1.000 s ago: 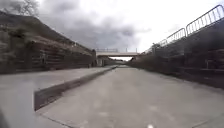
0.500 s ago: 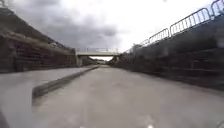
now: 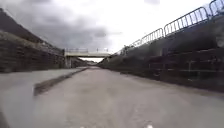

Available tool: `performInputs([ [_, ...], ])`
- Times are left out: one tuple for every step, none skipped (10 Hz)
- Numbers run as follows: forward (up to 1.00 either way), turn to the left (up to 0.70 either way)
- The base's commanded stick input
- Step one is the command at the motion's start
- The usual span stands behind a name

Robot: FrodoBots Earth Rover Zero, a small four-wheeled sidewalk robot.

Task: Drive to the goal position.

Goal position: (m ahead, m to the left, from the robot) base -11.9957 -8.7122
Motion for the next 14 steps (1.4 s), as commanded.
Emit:
performInputs([
  [0.7,-0.03],
  [0.7,0.0],
  [0.7,0.0],
  [0.7,0.0],
  [0.7,0.0],
  [0.7,0.0],
  [0.7,0.0],
  [0.7,0.0],
  [0.7,0.0],
  [0.7,0.0],
  [0.7,0.0],
  [0.7,0.0],
  [0.7,0.26],
  [0.7,0.16],
])
